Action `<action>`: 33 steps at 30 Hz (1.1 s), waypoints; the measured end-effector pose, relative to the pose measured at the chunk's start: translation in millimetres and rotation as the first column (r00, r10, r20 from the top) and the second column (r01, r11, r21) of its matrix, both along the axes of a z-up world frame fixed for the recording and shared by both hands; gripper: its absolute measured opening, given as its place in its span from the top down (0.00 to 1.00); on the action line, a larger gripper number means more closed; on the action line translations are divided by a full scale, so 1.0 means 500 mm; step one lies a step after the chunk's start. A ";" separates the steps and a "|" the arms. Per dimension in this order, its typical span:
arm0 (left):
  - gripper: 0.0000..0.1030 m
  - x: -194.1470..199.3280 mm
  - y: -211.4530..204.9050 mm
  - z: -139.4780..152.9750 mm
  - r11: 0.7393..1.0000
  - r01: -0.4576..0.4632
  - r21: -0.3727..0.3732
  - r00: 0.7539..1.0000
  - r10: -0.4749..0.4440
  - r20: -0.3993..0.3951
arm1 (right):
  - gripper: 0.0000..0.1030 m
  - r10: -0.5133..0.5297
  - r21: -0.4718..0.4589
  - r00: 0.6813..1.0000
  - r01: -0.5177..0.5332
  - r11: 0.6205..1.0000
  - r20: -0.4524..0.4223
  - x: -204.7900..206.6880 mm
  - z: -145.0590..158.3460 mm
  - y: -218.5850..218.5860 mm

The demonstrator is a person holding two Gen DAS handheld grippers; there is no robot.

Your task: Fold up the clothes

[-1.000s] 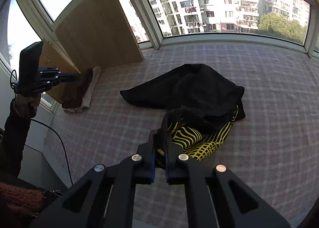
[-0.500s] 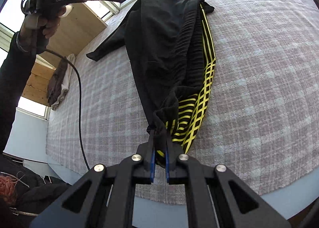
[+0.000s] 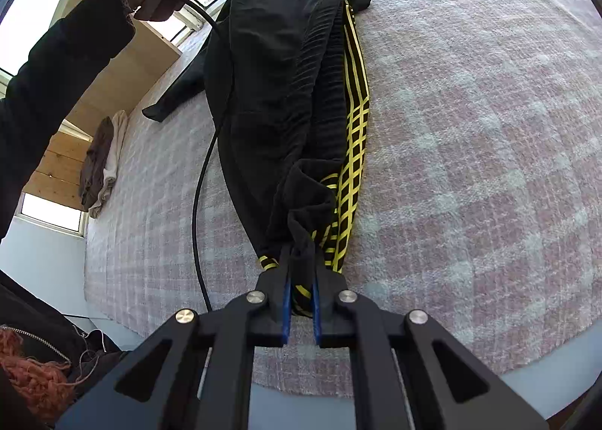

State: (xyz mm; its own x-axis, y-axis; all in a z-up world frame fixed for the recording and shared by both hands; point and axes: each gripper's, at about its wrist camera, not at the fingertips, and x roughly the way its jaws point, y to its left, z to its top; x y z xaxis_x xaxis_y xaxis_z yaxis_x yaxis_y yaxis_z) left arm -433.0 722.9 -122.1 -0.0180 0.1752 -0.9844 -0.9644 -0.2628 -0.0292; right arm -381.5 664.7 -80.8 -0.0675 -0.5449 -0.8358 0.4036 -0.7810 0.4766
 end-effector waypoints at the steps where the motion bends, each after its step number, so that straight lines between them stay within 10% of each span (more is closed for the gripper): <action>1: 0.75 0.001 0.002 -0.003 1.000 0.000 -0.010 1.000 0.000 -0.009 | 0.92 0.000 0.007 1.000 0.000 1.000 -0.001 -0.002 0.001 0.001; 5: 0.72 0.021 0.009 0.014 0.998 0.059 -0.020 0.993 -0.061 -0.104 | 0.92 0.014 0.036 1.000 -0.014 0.999 -0.009 -0.006 0.008 0.002; 8: 0.50 0.022 0.033 0.022 0.996 0.088 -0.024 0.992 -0.089 -0.089 | 0.92 0.024 0.058 1.000 -0.023 0.998 -0.009 -0.008 0.007 -0.005; 13: 0.50 -0.002 0.052 -0.002 0.997 0.065 -0.048 0.997 -0.067 -0.035 | 0.92 0.021 0.091 1.000 -0.020 0.996 -0.011 -0.013 0.009 -0.010; 23: 0.84 0.030 -0.005 0.009 1.000 0.031 0.000 0.999 -0.031 -0.020 | 0.92 0.005 0.093 1.000 -0.005 0.996 -0.007 -0.016 0.002 -0.015; 28: 0.85 0.055 -0.125 0.086 0.984 -0.082 0.157 0.997 0.082 0.010 | 0.92 -0.009 0.079 0.999 0.011 0.997 -0.032 -0.019 0.015 -0.007; 33: 0.86 0.090 -0.298 0.256 0.914 -0.186 0.362 0.980 0.199 0.003 | 0.92 -0.041 0.065 0.993 0.048 0.997 -0.112 -0.041 0.080 0.026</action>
State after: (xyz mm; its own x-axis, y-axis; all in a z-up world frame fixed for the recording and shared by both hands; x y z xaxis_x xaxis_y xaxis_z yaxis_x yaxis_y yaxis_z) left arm -388.1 574.1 5.7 -0.1180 0.5059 -0.8545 -0.8982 -0.4214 -0.1254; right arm -401.9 677.5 -40.8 -0.1844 -0.4817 -0.8567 0.4149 -0.8283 0.3764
